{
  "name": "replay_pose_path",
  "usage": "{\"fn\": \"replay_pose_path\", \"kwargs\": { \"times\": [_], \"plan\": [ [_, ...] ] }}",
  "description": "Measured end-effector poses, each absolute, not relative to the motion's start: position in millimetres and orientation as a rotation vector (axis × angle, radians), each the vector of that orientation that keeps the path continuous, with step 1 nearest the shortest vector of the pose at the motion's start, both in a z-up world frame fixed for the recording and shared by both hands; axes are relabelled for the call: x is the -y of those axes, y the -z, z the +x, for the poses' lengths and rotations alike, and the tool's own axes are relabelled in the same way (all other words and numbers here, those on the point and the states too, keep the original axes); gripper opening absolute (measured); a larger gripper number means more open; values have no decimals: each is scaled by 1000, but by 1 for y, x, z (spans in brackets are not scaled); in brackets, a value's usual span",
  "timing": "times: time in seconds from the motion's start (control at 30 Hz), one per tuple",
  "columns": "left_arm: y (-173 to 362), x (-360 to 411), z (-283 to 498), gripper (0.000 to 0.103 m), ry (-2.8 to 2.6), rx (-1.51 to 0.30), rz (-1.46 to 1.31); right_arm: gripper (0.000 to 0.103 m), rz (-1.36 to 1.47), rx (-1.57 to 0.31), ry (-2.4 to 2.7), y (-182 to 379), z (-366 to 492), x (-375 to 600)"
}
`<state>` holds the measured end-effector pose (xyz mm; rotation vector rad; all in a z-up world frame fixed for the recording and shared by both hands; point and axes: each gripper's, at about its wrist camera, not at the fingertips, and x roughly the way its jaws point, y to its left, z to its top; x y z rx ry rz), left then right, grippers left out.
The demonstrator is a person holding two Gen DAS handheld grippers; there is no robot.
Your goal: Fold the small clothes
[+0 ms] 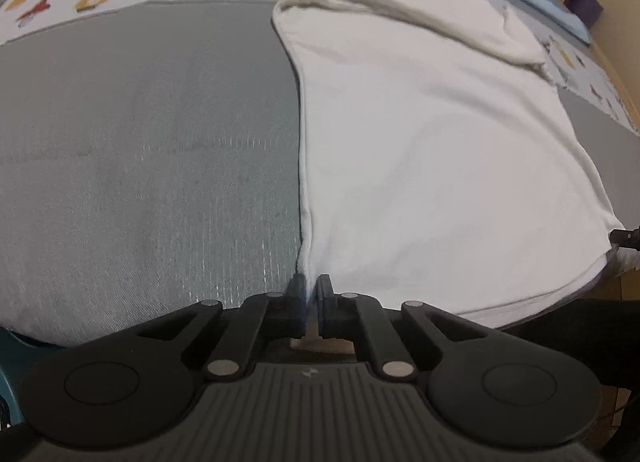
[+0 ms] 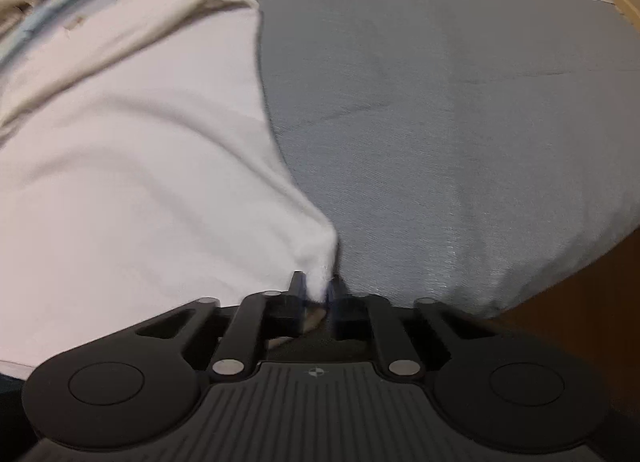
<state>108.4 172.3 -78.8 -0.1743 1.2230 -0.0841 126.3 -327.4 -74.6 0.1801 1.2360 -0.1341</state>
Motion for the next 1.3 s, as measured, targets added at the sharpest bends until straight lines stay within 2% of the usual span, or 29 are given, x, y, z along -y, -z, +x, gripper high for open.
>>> {"fn": "replay_pose_path", "kwargs": {
  "times": [0.1, 0.2, 0.3, 0.37, 0.4, 0.77, 0.8, 0.87, 0.9, 1.1, 1.3],
  "plan": [
    [75, -179, 107, 5, 72, -1204, -202, 9, 214, -1182, 136, 65, 123, 331],
    [78, -183, 108, 7, 72, -1237, -237, 12, 244, -1203, 159, 70, 125, 336],
    [81, -176, 105, 17, 84, -1261, -205, 21, 226, -1259, 169, 81, 126, 332],
    [82, -171, 106, 20, 90, -1266, -182, 29, 187, -1259, 158, 82, 129, 325],
    [84, -169, 108, 20, 89, -1266, -178, 29, 181, -1258, 155, 83, 129, 324],
    [88, -164, 113, 20, 85, -1267, -160, 29, 162, -1248, 156, 81, 123, 321],
    [87, -164, 112, 20, 84, -1265, -160, 28, 159, -1246, 155, 81, 123, 321],
    [87, -163, 112, 15, 83, -1258, -151, 12, 163, -1237, 147, 80, 121, 319],
    [86, -162, 111, 12, 84, -1255, -143, 12, 170, -1232, 135, 79, 121, 319],
    [76, -160, 107, 6, 94, -1206, -112, 11, 190, -1185, 97, 69, 117, 318],
    [33, -161, 91, 4, 134, -1087, -126, 10, 241, -1090, 64, 45, 107, 320]
  ]
}}
